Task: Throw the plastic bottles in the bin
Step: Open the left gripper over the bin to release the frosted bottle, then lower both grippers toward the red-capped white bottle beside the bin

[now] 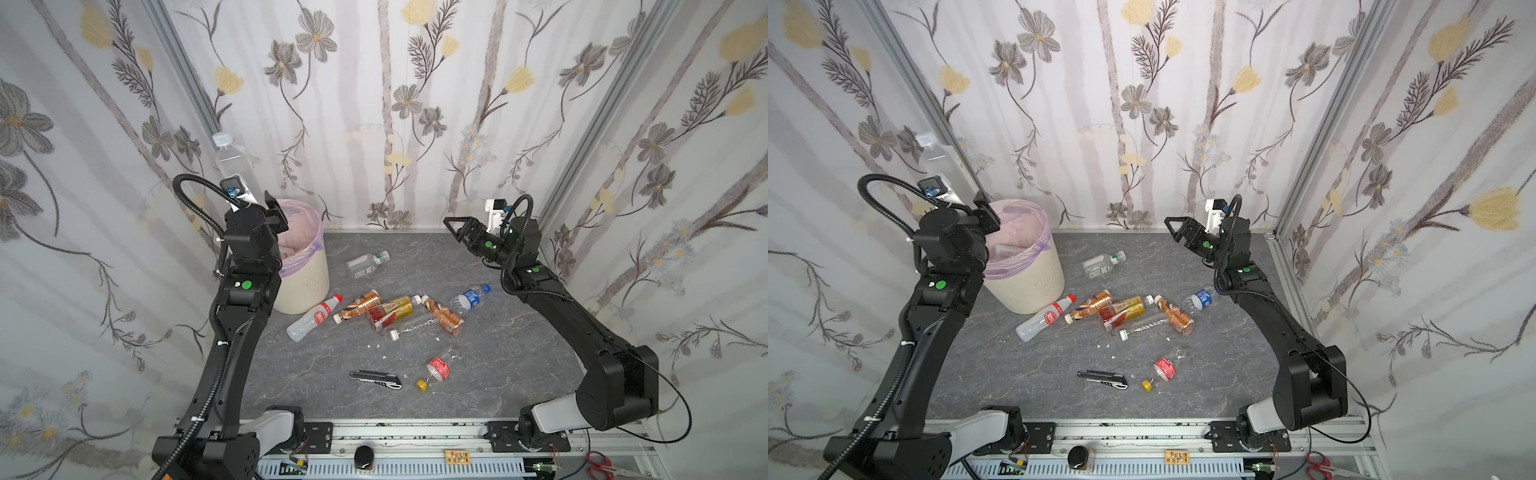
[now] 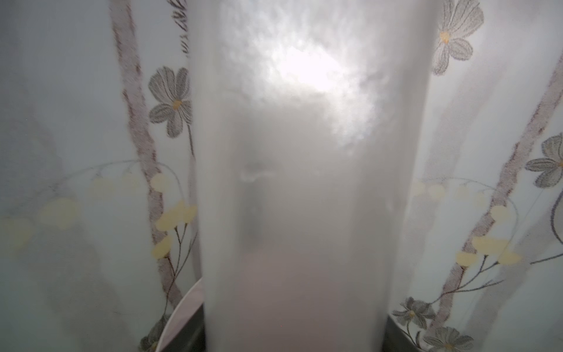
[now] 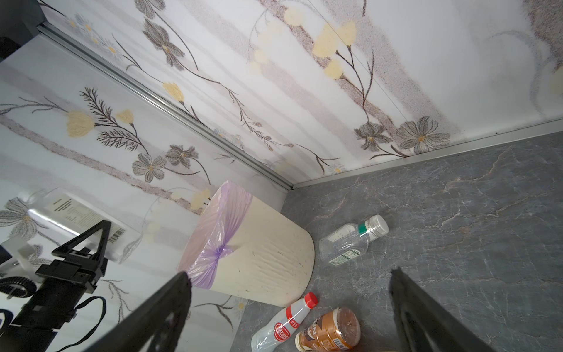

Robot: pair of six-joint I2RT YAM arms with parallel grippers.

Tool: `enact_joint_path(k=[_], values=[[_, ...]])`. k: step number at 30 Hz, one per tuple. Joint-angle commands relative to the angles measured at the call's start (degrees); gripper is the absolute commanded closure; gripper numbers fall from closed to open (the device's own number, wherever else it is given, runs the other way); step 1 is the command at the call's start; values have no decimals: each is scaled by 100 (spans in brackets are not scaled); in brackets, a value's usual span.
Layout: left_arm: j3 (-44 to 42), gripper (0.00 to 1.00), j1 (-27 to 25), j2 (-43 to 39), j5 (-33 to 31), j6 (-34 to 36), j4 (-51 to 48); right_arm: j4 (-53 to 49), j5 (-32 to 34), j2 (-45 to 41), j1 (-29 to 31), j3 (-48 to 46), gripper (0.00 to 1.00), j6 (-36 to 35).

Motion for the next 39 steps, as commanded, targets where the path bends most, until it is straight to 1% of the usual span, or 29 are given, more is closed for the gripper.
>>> enact_joint_path(k=[1, 2, 4, 5, 6, 8, 10, 12, 13, 14, 17, 19, 21, 22, 25, 29, 35, 39], values=[[537, 0, 40, 188, 795, -903, -917, 127, 91, -55, 1, -77, 0, -111], [817, 0, -5, 183, 1020, -962, -1129, 125, 104, -55, 6, -92, 0, -111], [1153, 0, -297, 45, 1398, -1091, -1175, 151, 128, -56, 15, -102, 0, -104], [1352, 0, -486, 54, 1341, -1061, -1218, 158, 135, -46, 23, -82, 0, -77], [1623, 0, -675, 118, 1113, -1067, -1431, 179, 115, 7, 36, -63, 0, -45], [1885, 0, -740, 243, 553, -1109, -1780, 267, 77, 75, 92, -47, 0, 17], [1779, 0, -750, 201, 496, -943, -1786, 257, 114, 127, 175, -20, 0, 18], [1542, 0, -766, 62, 830, -1086, -1718, 225, 166, 171, 233, 8, 0, -11], [1361, 0, -828, -17, 1144, -1128, -1579, 206, 197, 206, 259, 21, 0, -15], [1129, 0, -942, -73, 1295, -1156, -1444, 208, 227, 241, 275, 47, 0, -24], [647, 0, -1455, -73, 1387, -1272, -1274, 59, 361, 394, 411, 229, 0, -157], [327, 0, -1888, -40, 1316, -1362, -1249, -179, 550, 510, 545, 386, 0, -346], [-45, 0, -2132, -50, 1223, -1632, -1246, -339, 788, 615, 701, 468, 0, -538], [-274, 0, -2180, -76, 1239, -1870, -1237, -394, 911, 684, 778, 490, 0, -634], [-994, 0, -2264, -71, 1467, -2200, -1226, -566, 1208, 935, 972, 561, 0, -853], [-1827, 0, -2345, -140, 1541, -2465, -1228, -727, 1237, 1231, 1094, 566, 0, -993], [-2697, 0, -2415, -362, 1546, -2805, -1228, -1276, 1688, 1545, 1332, 674, 0, -1597], [-3215, 0, -2412, -535, 1580, -3111, -1228, -1392, 1726, 1961, 1424, 953, 0, -1687]])
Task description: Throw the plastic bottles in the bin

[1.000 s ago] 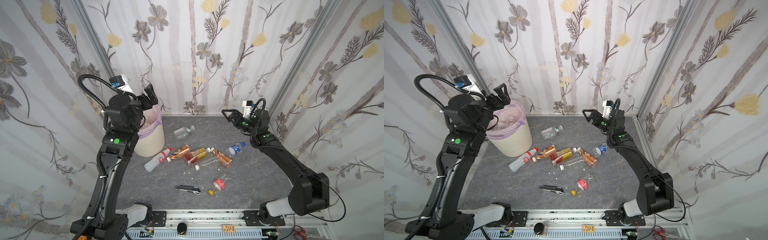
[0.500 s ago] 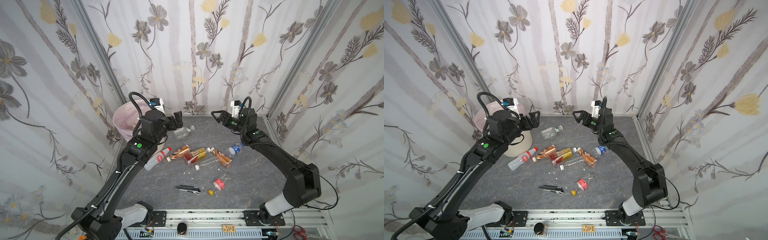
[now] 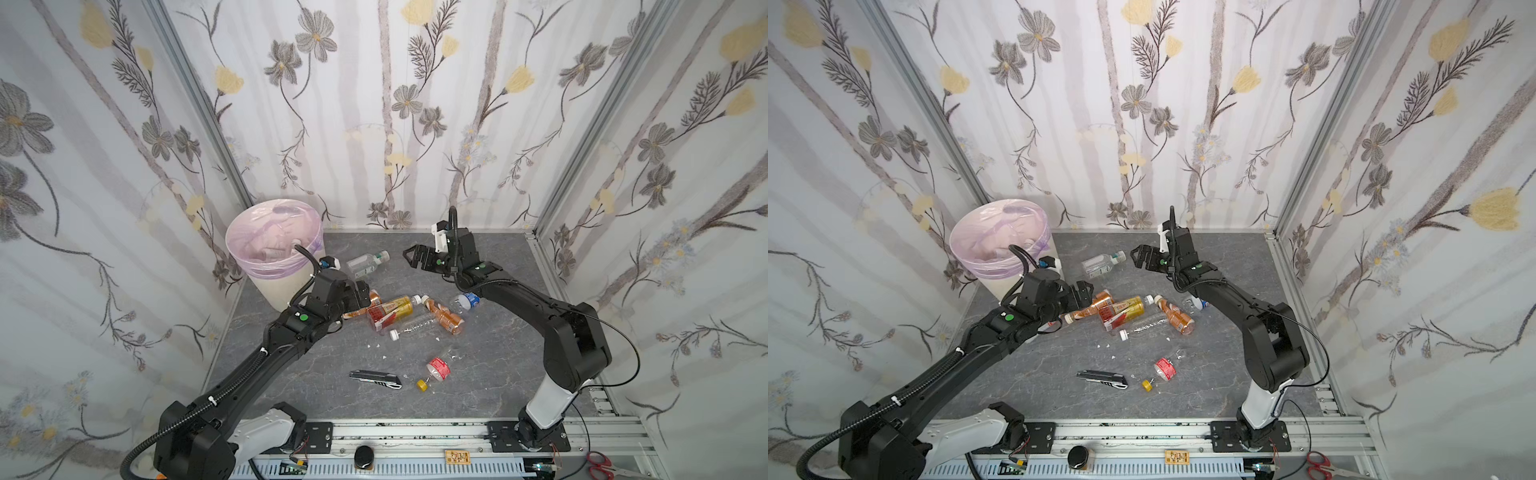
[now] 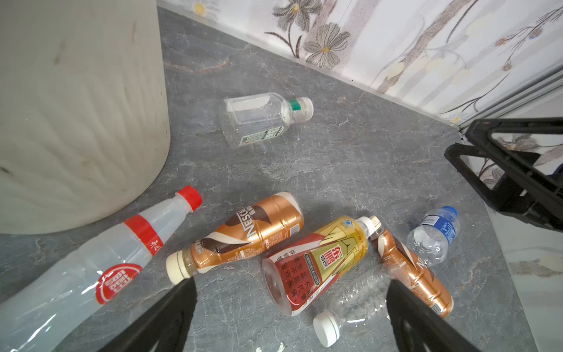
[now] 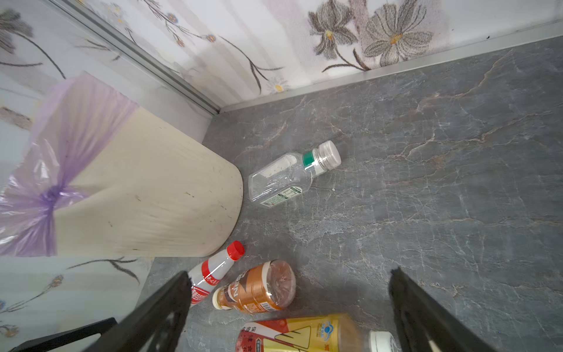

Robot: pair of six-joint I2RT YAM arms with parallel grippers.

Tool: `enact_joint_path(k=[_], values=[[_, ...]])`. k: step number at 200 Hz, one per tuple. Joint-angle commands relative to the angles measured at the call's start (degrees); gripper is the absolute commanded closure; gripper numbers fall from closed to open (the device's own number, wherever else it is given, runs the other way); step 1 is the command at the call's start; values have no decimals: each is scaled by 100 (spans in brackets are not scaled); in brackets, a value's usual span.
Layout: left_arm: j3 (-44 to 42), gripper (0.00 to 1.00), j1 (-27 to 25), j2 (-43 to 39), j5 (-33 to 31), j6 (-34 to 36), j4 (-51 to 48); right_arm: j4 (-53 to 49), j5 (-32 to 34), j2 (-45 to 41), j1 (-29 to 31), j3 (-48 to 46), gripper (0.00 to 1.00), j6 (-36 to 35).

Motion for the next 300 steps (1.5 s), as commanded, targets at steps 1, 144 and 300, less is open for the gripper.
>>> enact_joint_path(k=[1, 144, 300], values=[[-358, 0, -1, -110, 6, -460, 108, -160, 230, 356, 72, 304, 0, -263], [-1405, 0, 293, -708, -2484, -814, -613, -115, -492, 1724, 767, 1753, 0, 155], [-1235, 0, 885, 596, -3217, -1095, -483, 953, -981, 433, 318, -78, 0, 602]])
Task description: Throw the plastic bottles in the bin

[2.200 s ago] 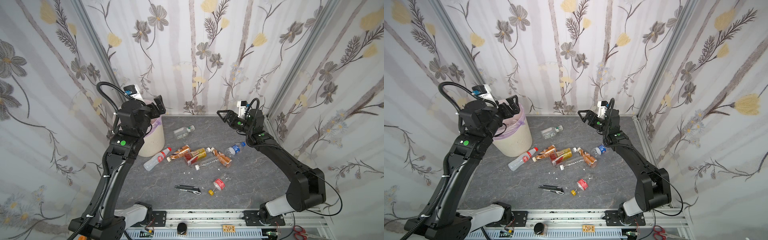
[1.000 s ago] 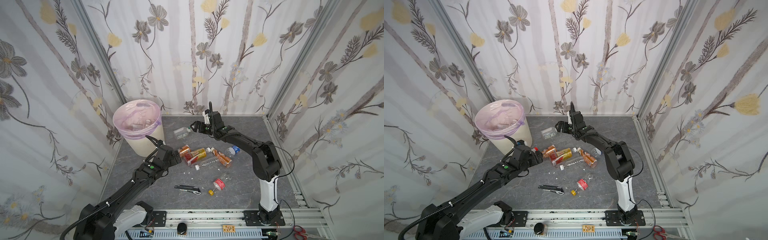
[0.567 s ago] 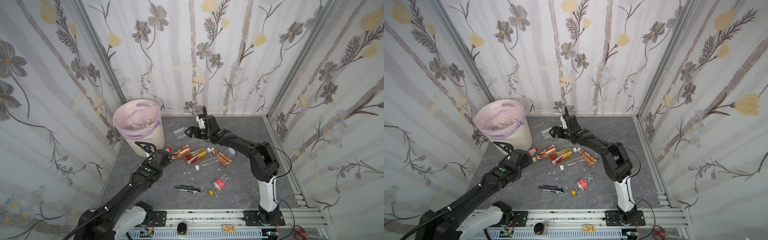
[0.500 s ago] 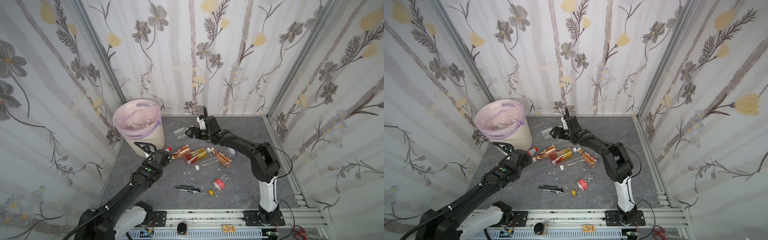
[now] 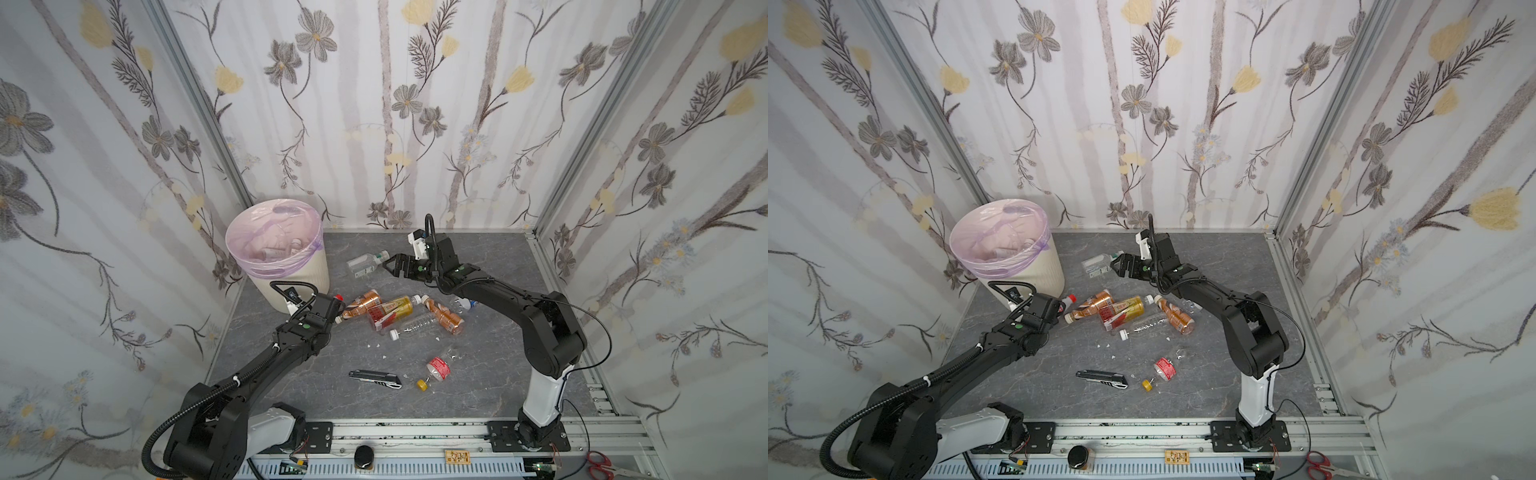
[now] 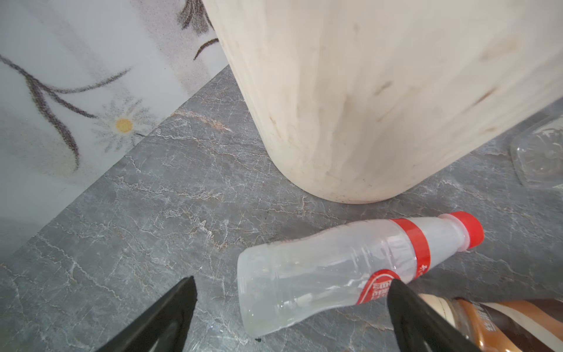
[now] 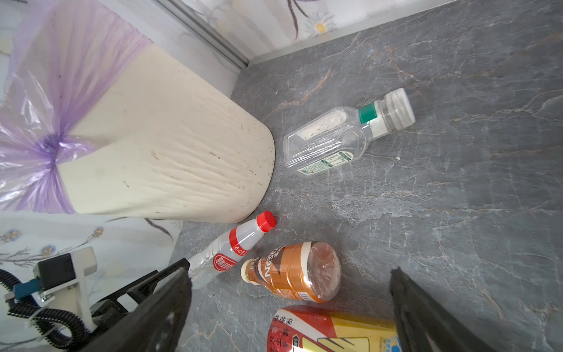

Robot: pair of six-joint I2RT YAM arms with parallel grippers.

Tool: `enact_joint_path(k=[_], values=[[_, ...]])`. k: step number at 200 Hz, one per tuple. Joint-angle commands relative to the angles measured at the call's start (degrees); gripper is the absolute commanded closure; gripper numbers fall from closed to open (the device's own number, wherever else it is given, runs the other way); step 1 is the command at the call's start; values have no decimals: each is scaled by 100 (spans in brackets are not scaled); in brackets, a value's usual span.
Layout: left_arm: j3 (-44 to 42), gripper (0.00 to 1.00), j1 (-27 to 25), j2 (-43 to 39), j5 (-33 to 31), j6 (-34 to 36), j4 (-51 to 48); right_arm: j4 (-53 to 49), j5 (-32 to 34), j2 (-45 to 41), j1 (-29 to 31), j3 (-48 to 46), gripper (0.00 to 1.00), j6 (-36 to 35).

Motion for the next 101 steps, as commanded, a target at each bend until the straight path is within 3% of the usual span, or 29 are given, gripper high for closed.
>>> enact_joint_path(k=[1, 101], values=[[65, 0, 178, 164, 262, -52, 56, 638, -199, -211, -121, -294, 0, 262], [91, 0, 425, 909, 1157, 92, 302, 922, -346, -399, -293, -570, 0, 513]])
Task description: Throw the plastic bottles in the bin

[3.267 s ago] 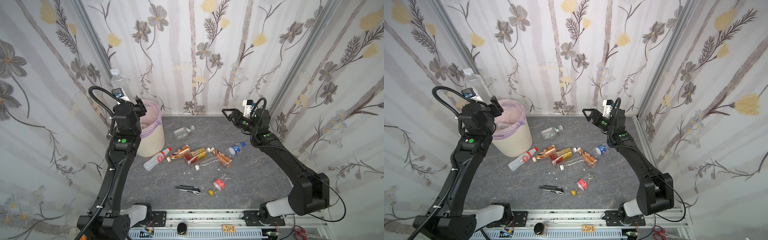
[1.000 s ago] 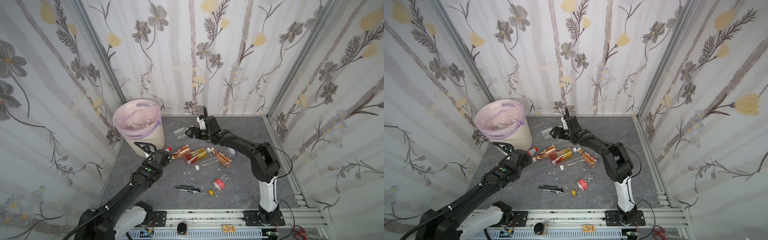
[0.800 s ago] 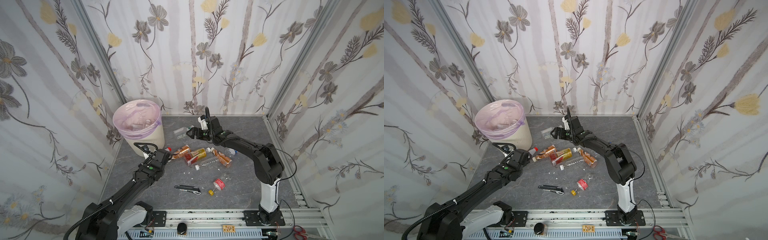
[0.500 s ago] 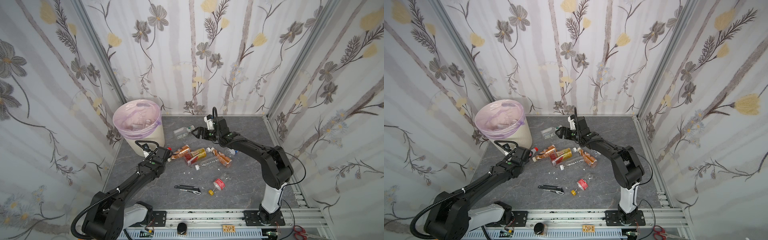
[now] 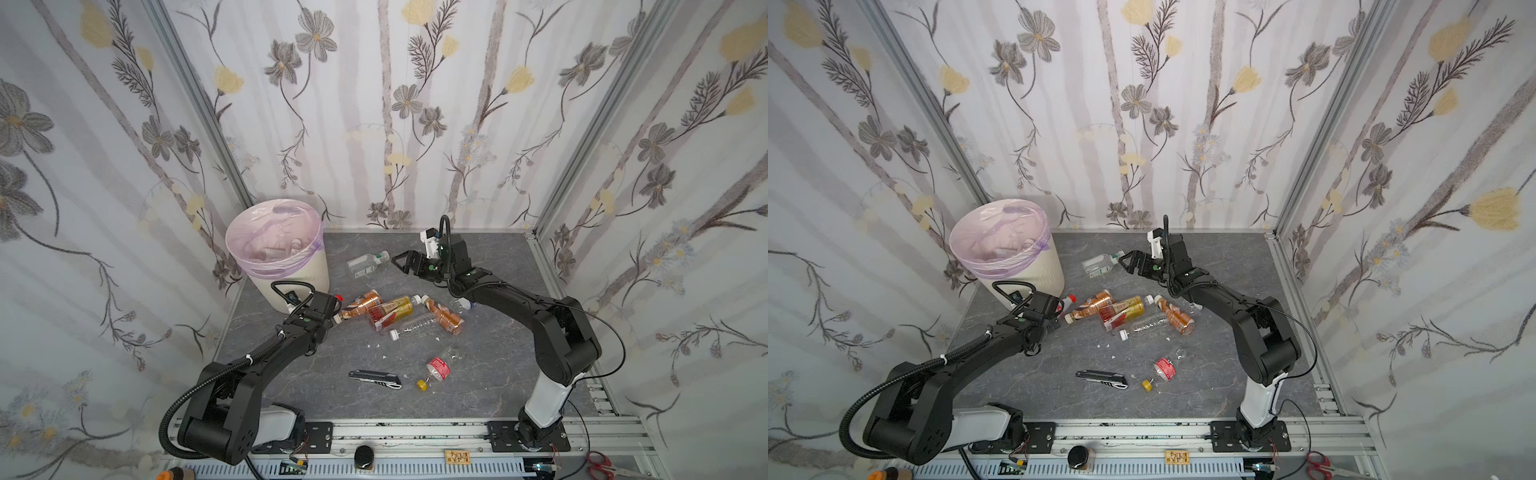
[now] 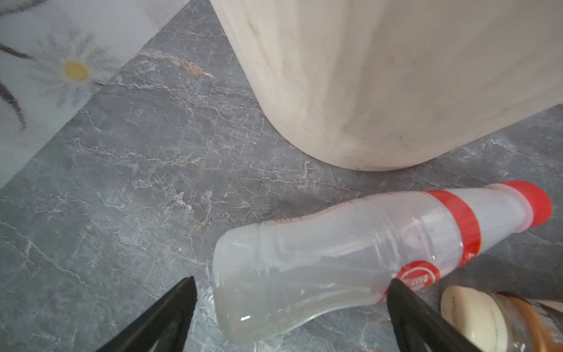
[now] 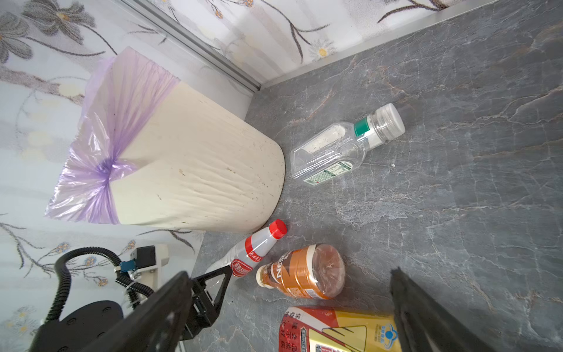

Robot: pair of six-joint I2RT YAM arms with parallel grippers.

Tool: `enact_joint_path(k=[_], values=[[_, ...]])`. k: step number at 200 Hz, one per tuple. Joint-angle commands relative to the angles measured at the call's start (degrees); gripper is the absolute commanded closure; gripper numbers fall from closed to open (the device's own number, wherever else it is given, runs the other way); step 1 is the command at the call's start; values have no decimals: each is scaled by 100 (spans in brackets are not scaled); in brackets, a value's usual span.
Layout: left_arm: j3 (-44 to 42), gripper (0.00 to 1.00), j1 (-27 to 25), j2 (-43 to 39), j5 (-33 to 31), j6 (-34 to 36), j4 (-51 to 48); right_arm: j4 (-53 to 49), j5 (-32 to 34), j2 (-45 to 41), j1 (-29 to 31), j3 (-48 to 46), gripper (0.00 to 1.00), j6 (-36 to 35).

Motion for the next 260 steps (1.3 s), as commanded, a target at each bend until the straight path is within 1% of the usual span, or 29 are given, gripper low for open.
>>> enact_joint_path(k=[1, 19, 65, 129, 145, 173, 186, 207, 260], values=[[88, 0, 5, 188, 222, 59, 160, 268, -80, -10, -16, -5, 0, 106], [145, 0, -48, 271, 356, 72, 191, 255, -60, -45, -22, -38, 0, 98], [275, 0, -397, 250, 520, 75, 284, 237, -27, -122, -100, -163, 0, 85], [854, 0, -1186, 491, 658, 86, 319, 234, 43, -203, -112, -161, 0, 120], [965, 0, -1294, 432, 646, 168, 310, 235, 54, -216, -123, -163, 0, 126], [998, 0, -1299, 74, 257, 564, 306, 240, 52, -232, -122, -188, 0, 129], [975, 0, -1280, 58, 38, 819, 309, 272, 46, -241, -126, -220, 0, 132], [964, 0, -1157, 325, -158, 1037, 293, 370, -13, -258, -133, -283, 0, 202], [977, 0, -817, 1010, -324, 1115, 136, 443, -36, -452, -187, -524, 0, 226]])
